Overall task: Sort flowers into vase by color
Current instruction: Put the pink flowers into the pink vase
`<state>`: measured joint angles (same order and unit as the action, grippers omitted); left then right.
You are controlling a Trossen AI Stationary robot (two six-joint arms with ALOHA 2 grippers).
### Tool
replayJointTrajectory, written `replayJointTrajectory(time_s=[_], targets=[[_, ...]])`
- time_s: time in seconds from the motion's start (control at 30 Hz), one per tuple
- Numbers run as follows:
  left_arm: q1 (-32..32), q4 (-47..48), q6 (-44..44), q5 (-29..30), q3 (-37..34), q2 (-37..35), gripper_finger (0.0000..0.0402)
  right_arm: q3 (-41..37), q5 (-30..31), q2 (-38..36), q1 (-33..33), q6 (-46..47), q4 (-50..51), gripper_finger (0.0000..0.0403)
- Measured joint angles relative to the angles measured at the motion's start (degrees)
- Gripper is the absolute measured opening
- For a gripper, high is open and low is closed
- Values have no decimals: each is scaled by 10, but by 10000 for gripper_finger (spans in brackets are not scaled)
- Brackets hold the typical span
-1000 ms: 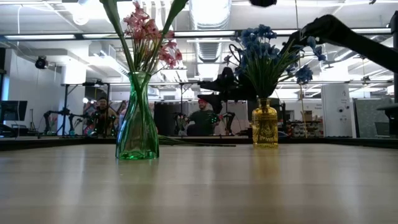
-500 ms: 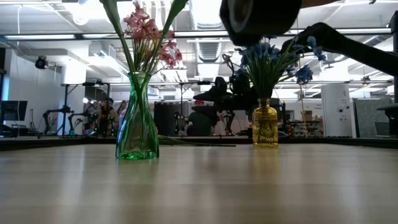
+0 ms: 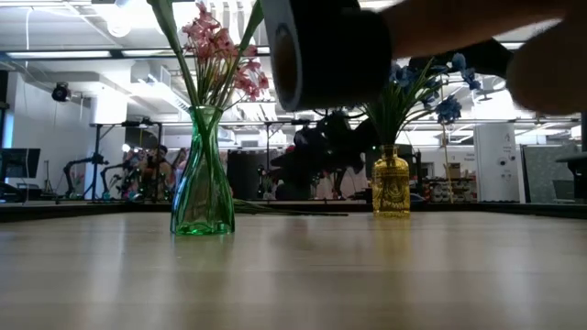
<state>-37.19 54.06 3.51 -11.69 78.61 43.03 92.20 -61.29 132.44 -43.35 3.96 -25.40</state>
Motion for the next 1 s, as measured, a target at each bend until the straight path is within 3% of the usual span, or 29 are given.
replayJointTrajectory(time_s=[0.4,1.0], targets=[[0,0,-13,8,0,1,268,0,203,-37,30,-193,160,215],[0,0,-13,23,0,6,268,0,228,-39,47,-220,192,224]])
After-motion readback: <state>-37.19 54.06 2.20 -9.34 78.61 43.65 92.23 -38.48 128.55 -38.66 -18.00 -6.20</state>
